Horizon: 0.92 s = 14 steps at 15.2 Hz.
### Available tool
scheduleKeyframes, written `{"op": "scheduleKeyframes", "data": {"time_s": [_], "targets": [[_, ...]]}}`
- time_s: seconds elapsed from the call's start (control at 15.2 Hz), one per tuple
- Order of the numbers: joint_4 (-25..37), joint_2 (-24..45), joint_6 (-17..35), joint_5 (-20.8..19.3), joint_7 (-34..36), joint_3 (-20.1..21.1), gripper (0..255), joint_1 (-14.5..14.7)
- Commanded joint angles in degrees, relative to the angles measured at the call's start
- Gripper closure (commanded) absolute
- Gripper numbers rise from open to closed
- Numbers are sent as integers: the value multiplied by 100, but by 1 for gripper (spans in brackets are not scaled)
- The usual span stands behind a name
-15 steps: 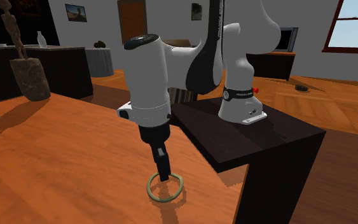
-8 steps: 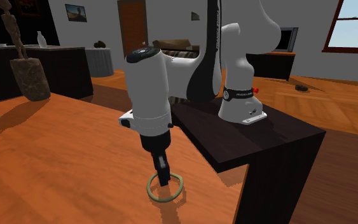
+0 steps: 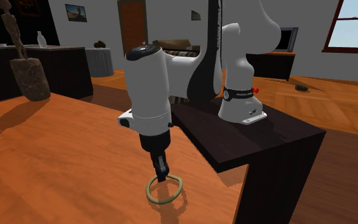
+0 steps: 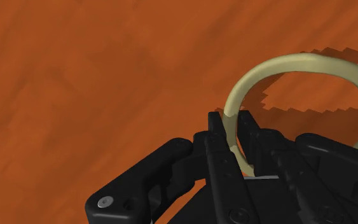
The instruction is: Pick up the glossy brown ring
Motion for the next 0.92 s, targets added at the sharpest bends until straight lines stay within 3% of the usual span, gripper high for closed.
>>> {"op": "scheduleKeyframes", "data": {"time_s": [0.0,0.86], "targets": [[-39,39,-16,4,84,-60,255,3],[-234,-1050,-880,583,-344,340,255,-278]]}}
